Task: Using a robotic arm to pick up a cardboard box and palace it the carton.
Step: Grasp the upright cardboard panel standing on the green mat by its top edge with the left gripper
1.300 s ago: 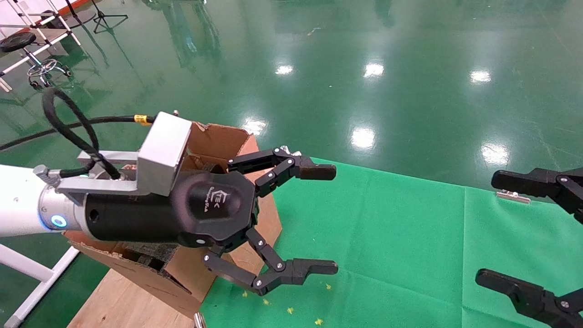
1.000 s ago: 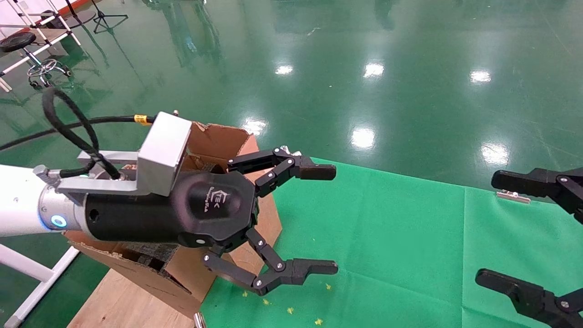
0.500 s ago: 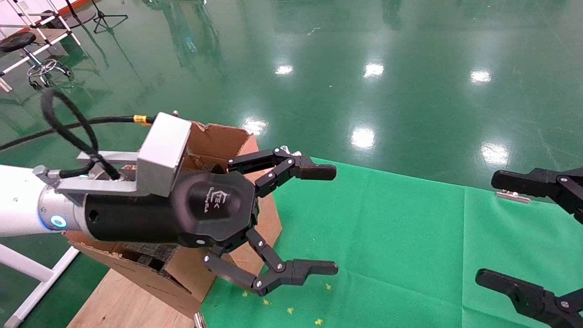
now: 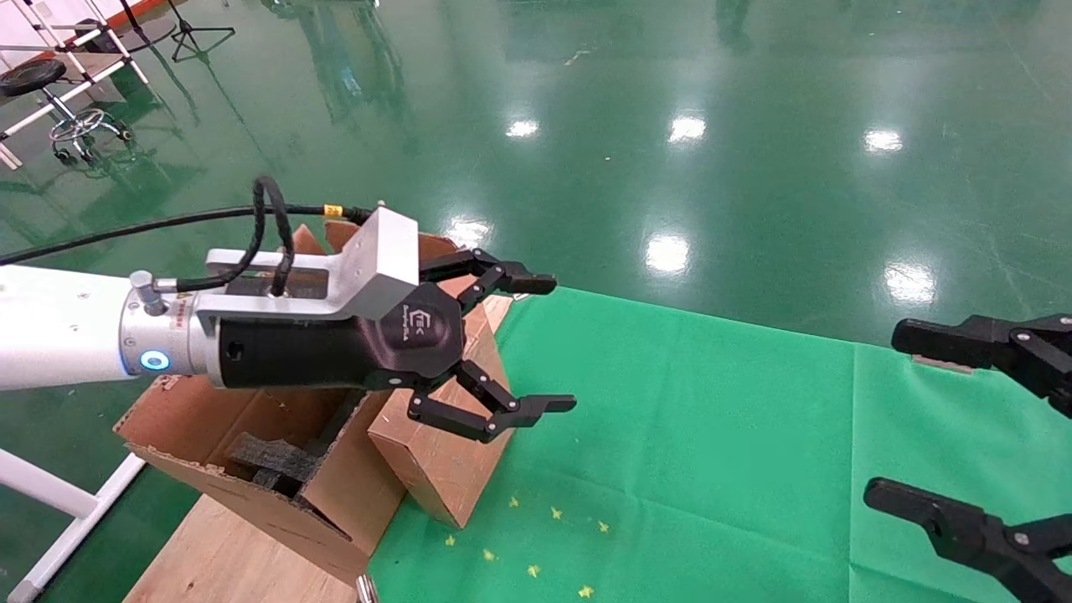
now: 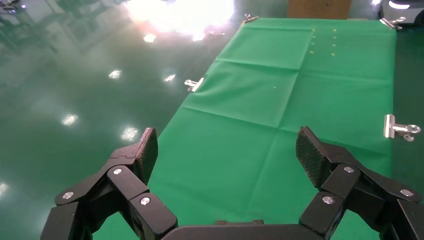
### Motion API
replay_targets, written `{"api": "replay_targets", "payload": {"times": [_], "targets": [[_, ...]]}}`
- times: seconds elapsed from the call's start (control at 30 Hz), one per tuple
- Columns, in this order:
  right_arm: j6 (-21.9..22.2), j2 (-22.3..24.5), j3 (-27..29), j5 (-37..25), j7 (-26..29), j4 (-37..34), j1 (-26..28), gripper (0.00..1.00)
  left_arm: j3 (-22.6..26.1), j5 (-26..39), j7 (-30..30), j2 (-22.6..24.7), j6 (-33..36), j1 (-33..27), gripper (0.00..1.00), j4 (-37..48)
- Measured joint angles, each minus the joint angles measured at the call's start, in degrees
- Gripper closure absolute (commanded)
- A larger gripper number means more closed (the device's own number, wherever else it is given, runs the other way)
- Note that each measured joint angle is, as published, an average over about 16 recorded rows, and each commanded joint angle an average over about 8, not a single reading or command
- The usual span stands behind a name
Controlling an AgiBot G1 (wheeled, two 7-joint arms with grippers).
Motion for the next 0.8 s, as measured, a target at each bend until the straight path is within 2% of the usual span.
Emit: {"api": "replay_targets", "payload": {"times": [0.2,0.37,0.57,0.8], "targets": [[0.01,0.0,0.0,0.0,0.0,-0.01,0.0,1.0,1.23,5.91,-2.16,-0.32,-2.93,-1.9,0.0,-1.12],[0.01,0.0,0.0,0.0,0.0,-0.01,0.0,1.0,3.71,14.5,-8.51,-0.04,-5.34,-5.16,0.0,-1.97],[0.01,0.01,0.0,0.0,0.0,-0.01,0.0,1.0,8.18,27.32,-23.52,1.38,-5.29,-11.22,0.0,-2.57],[0.01,0.01,0.0,0.01,0.0,-0.01,0.0,1.0,12.76,37.79,-43.32,3.83,0.18,-17.93,0.0,-2.41]]}}
